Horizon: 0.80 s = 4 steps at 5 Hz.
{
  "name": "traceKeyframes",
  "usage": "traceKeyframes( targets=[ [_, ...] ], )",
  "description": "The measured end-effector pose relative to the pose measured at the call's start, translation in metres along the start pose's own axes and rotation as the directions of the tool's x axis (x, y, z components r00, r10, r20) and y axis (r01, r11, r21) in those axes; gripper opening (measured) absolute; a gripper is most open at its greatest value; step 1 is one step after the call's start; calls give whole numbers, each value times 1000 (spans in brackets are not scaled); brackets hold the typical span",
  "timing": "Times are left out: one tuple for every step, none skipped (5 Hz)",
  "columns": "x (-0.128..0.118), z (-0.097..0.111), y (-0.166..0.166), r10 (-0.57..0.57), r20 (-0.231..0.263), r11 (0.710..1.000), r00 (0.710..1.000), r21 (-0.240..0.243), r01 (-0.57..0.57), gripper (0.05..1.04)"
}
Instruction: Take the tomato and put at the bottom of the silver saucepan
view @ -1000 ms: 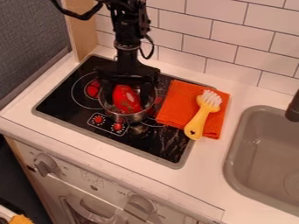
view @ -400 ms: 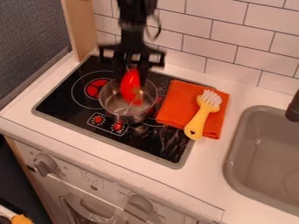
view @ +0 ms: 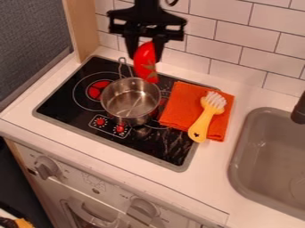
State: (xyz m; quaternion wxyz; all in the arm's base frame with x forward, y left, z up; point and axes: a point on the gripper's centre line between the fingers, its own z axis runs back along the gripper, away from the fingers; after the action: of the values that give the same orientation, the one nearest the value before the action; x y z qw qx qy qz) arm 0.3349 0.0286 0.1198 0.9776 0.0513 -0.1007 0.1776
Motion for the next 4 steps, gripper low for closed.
traceKeyframes(
  targets=[
    [-21,-4,-21,-63,-36,998,997,-2,63,445],
    [-47,-17,-30,-111,-89,994,990,7,112,445],
    [-55,-31,-31,-135,-134,990,982,28,140,445],
    [-63,-47,-29,-137,-194,987,971,56,150,445]
  ],
)
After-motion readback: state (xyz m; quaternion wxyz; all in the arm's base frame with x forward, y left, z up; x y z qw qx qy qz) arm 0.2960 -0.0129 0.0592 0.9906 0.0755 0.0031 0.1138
